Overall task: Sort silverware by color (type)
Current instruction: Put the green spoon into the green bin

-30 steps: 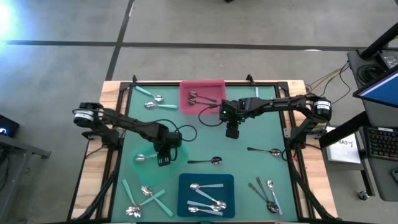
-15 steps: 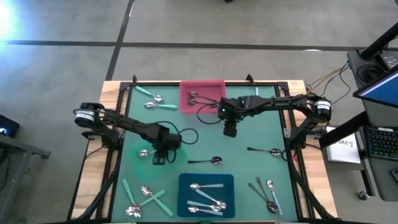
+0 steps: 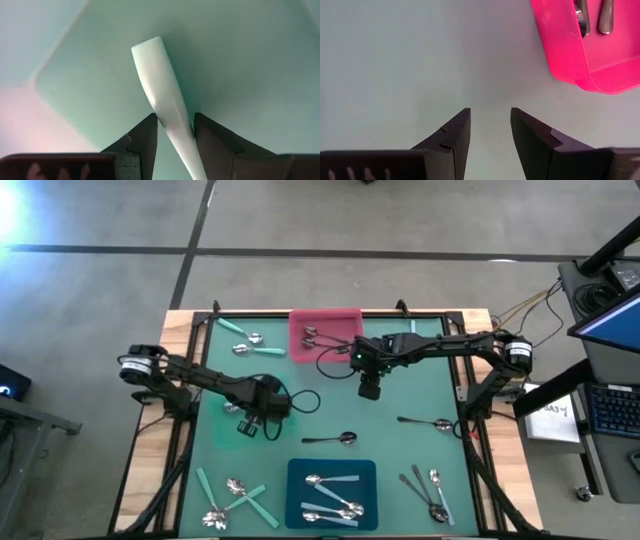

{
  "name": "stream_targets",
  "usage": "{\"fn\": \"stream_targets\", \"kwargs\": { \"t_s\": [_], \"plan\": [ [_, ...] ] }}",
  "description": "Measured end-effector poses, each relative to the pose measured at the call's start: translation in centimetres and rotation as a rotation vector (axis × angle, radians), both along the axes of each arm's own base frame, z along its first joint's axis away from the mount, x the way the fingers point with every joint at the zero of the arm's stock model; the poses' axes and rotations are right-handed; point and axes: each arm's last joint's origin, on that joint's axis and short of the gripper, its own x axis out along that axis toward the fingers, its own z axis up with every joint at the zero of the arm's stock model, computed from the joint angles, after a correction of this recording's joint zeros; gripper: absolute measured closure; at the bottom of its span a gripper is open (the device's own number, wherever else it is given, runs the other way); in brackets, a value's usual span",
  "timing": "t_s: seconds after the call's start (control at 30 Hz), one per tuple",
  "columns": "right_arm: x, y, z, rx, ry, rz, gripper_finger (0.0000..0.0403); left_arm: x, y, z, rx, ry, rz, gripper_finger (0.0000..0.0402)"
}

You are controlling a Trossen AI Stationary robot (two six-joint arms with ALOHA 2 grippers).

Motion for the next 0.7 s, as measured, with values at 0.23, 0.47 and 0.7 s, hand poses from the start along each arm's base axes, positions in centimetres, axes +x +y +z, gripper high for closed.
{"fn": "stream_targets", "kwargs": {
  "t_s": [0.23,0.47,0.7],
  "plan": [
    [0.0,0.0,0.0,0.0,0.001,0.0,0.0271,0.0,-0.1,3.2,0.004,-0.149,0.062,0.0295],
    [0.0,0.0,0.0,0.0,0.001,0.001,0.0271,-1.1,-0.7,6.8,-0.269,-0.279,0.348,0.0295],
    [0.0,0.0,0.0,-0.001,0.001,0.003,0.0271,-2.8,-2.6,10.7,-0.479,-0.312,0.53,0.0295]
  ]
}}
